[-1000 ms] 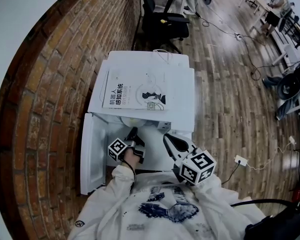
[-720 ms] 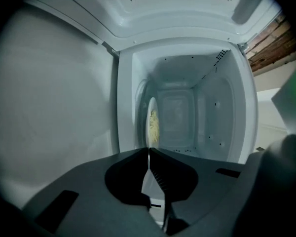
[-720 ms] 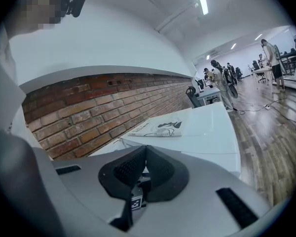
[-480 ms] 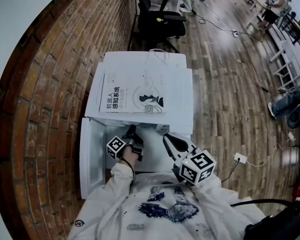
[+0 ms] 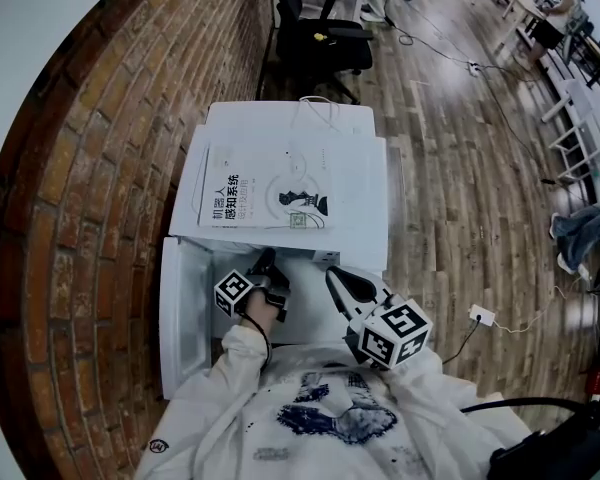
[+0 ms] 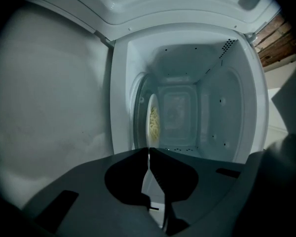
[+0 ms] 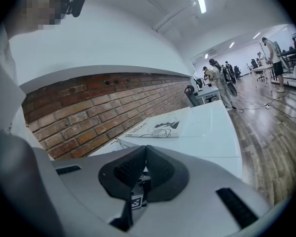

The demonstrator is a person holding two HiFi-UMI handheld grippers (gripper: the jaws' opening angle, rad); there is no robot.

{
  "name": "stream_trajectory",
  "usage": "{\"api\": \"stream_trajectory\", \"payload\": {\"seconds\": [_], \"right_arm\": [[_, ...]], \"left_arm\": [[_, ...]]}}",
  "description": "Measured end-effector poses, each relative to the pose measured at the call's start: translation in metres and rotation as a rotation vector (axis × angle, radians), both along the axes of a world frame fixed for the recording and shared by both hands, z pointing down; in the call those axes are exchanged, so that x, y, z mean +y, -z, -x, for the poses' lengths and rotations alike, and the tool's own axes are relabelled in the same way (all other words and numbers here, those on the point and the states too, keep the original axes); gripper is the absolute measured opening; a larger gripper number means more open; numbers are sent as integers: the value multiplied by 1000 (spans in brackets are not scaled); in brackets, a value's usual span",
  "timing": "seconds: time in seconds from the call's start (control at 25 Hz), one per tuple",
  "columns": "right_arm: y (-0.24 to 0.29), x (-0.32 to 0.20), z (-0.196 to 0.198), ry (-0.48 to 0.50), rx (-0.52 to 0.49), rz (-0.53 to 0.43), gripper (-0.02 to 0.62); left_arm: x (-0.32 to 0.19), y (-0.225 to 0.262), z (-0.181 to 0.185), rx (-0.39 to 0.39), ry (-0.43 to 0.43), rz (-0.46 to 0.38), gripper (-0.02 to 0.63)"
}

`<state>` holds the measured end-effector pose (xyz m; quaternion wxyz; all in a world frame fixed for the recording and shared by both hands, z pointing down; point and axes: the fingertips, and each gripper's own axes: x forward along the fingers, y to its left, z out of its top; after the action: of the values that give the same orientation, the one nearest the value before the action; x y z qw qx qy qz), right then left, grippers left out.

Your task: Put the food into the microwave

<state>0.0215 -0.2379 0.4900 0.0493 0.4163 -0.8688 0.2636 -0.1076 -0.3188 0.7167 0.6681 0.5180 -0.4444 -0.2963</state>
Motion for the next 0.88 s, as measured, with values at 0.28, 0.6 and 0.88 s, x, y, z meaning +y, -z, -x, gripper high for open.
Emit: {"api": "stream_trajectory", "payload": {"seconds": [0.28,0.6,0.88], "right_arm": [[-1,-1,-2,4,-6,2,14],[0,3,-6,6,-12,1,14],[1,12,-10,17,-21,-4,14]], "left_arm": [[4,-3,-4,-5,-8,21,21],[10,-5,-2,-16,-6,20,21],[21,2,-5,-30,-9,8,21]]}}
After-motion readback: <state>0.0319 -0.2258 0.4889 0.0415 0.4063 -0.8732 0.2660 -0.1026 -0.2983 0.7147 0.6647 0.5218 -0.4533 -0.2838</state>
